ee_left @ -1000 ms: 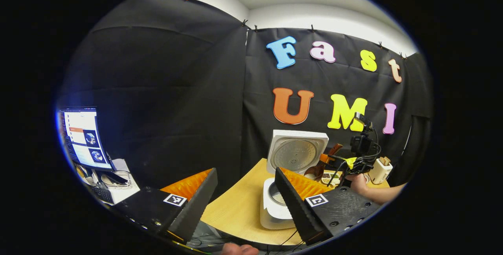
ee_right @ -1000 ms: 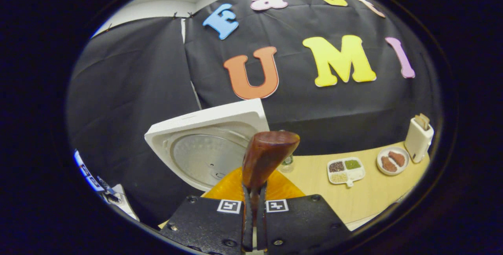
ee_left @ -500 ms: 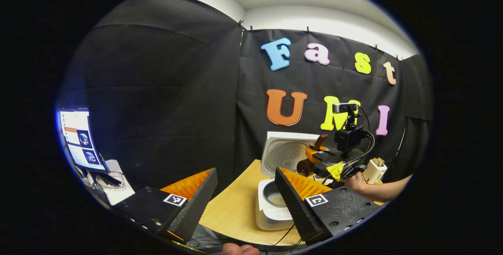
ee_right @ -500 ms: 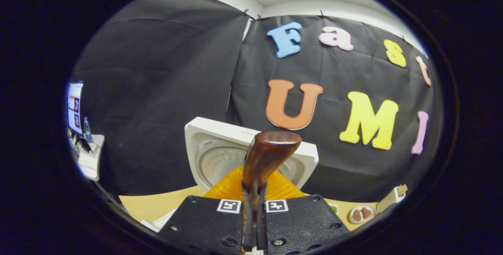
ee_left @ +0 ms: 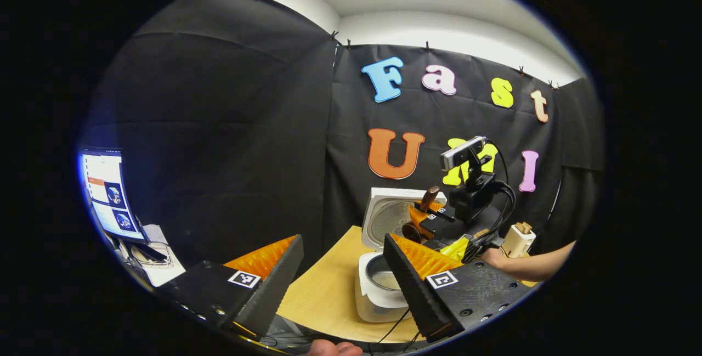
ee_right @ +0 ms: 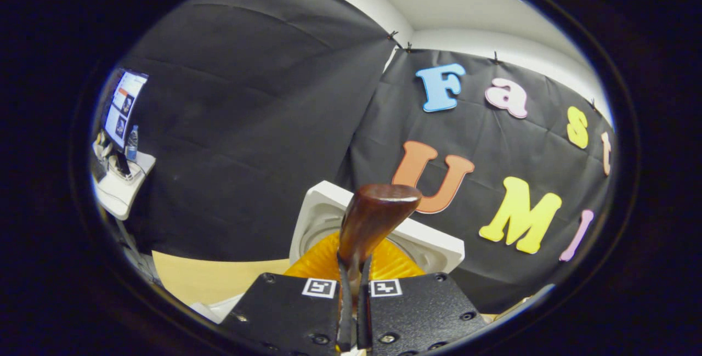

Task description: Close the left gripper, press the button to open the rice cooker; take a wooden spoon from the chopstick holder with the right hand, scoop a spoonful of rice and pour it into the rice cooker, then put the wooden spoon back into the chopstick holder.

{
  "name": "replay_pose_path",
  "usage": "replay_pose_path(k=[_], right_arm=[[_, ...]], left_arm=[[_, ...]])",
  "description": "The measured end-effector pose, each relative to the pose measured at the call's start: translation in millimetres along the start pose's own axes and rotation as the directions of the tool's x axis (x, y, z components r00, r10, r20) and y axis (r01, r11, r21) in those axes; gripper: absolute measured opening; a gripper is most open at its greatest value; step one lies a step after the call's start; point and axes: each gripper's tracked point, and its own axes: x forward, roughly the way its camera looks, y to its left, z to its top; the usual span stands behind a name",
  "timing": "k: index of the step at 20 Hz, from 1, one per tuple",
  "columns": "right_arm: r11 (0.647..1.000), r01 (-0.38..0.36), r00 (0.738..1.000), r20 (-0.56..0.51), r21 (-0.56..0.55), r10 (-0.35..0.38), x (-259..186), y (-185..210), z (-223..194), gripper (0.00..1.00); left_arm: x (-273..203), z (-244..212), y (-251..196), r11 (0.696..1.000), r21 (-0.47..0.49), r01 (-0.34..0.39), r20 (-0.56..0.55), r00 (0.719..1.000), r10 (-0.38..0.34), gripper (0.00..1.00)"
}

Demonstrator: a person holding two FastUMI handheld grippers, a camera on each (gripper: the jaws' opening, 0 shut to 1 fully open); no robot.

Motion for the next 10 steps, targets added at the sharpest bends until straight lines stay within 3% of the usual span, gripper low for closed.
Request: replay_pose_path(k=[4, 10], right_arm=[[0.974, 0.003, 1.0, 0.003, 0.227, -0.004, -8.6, -7.7, 12.7, 0.09], [0.83, 0.018, 1.0, 0.011, 0.558, -0.029, -58.3, -44.4, 28.4, 0.09]], left_arm=[[-3.9, 5.4, -2.0, 1.0, -0.004, 0.009, 0.007, 1.0, -0.009, 0.95], [-9.4, 8.2, -19.7, 0.998, -0.017, 0.053, 0.019, 0.998, -0.053, 0.94]])
